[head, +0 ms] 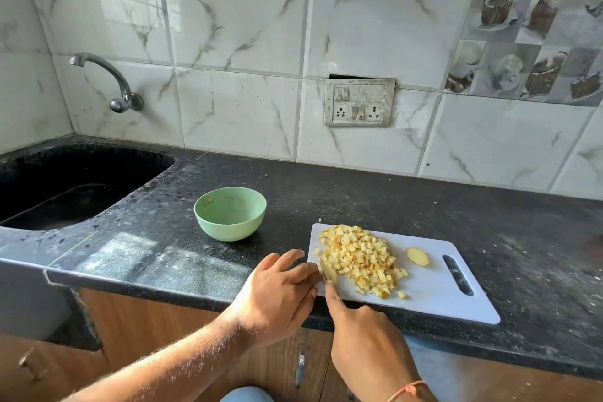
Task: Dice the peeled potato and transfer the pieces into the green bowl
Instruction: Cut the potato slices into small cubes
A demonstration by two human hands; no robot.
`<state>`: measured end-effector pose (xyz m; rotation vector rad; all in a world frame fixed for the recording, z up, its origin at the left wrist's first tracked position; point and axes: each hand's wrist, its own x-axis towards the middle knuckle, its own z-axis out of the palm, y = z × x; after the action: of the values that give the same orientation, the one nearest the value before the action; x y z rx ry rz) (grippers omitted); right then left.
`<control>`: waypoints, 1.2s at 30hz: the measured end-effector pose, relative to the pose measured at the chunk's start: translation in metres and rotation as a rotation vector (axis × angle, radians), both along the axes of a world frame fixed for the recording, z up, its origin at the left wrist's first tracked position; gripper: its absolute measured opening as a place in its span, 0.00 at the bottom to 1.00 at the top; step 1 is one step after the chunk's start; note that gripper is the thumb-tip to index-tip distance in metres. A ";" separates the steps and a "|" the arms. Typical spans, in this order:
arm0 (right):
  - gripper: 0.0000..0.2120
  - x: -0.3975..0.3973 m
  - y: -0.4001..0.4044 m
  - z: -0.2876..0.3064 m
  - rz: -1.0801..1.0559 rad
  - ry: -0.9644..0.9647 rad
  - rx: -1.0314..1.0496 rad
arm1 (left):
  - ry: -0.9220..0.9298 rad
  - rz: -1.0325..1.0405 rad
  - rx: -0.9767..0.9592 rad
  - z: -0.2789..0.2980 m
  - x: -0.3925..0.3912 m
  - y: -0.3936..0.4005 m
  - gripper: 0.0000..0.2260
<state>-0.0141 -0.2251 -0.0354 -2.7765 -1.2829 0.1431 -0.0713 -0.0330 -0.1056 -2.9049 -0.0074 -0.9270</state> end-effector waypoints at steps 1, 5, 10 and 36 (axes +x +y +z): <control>0.36 -0.001 -0.001 0.000 -0.001 0.014 -0.004 | 0.004 0.002 -0.004 0.000 0.000 0.000 0.16; 0.38 -0.009 -0.007 0.003 -0.029 0.090 -0.067 | -0.003 0.003 -0.032 -0.003 0.002 0.001 0.16; 0.39 -0.015 -0.022 0.007 -0.076 0.151 -0.072 | -0.019 -0.020 -0.069 -0.004 0.001 0.001 0.15; 0.38 0.044 -0.063 -0.026 0.155 -0.007 0.500 | 0.652 -0.197 -0.155 0.082 0.065 0.033 0.19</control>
<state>0.0299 -0.2880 -0.0613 -2.2603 -1.3170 -0.1582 -0.0062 0.0000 -0.0239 -3.2455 0.2654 0.0474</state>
